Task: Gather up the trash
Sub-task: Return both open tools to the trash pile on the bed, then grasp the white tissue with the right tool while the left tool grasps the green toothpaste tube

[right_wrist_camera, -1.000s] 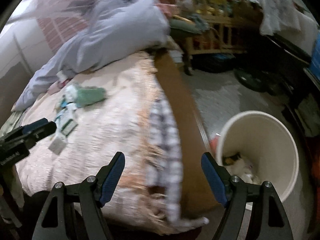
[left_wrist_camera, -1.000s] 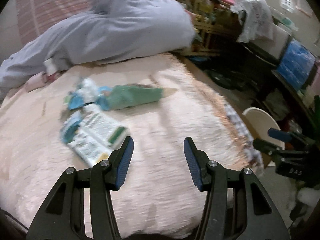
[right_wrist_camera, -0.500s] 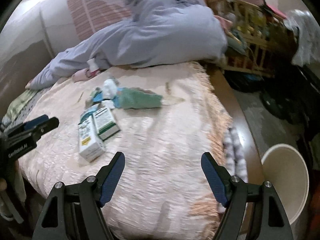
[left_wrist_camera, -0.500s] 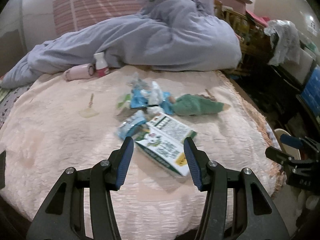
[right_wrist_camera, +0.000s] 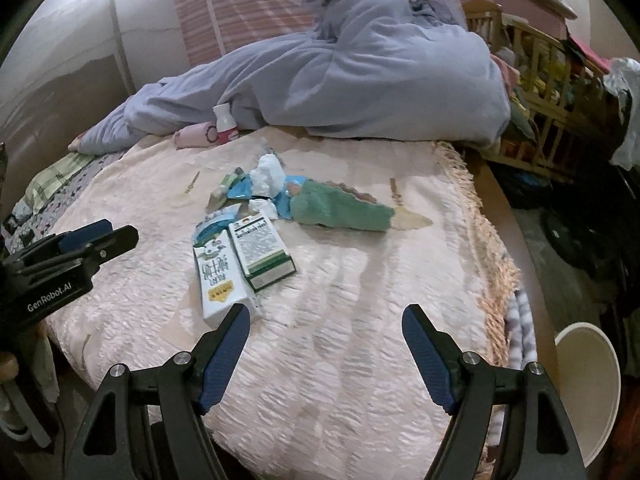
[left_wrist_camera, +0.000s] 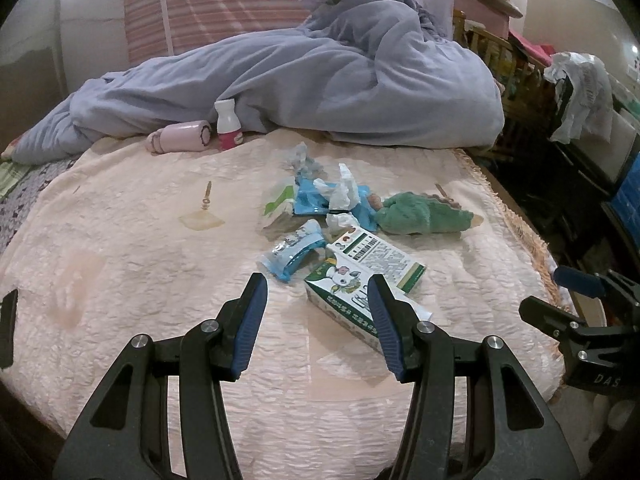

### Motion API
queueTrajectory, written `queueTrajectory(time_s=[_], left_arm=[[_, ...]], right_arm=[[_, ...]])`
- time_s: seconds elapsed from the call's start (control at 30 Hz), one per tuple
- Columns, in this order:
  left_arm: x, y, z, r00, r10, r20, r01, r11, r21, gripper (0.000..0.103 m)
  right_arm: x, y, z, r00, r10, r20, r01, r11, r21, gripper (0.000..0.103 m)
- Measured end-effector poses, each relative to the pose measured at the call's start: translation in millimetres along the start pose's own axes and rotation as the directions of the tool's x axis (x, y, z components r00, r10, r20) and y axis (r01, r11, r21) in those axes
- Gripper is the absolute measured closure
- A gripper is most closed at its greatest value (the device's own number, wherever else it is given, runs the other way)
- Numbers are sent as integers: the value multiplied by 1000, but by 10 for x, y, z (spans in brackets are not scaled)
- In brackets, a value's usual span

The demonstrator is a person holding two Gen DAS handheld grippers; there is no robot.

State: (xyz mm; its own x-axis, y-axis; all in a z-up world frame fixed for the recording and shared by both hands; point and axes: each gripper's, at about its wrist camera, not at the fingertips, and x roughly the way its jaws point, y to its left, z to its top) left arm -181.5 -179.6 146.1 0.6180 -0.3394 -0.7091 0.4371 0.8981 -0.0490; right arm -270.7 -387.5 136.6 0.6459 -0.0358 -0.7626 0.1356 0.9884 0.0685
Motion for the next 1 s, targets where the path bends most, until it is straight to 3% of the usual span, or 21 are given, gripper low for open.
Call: queueTrajectory(time_s=[0.43,1.0], left_arm=[[166,237,14,999,14,-29,-15,999,-32,52],[671,652,111,993,-25,-112,12,993,-114,52]], right_arm=[[274,213,215,1000,3,-22,-4,999,-42,27],[754,150,533,990,125,-58,-126,992,-7,25]])
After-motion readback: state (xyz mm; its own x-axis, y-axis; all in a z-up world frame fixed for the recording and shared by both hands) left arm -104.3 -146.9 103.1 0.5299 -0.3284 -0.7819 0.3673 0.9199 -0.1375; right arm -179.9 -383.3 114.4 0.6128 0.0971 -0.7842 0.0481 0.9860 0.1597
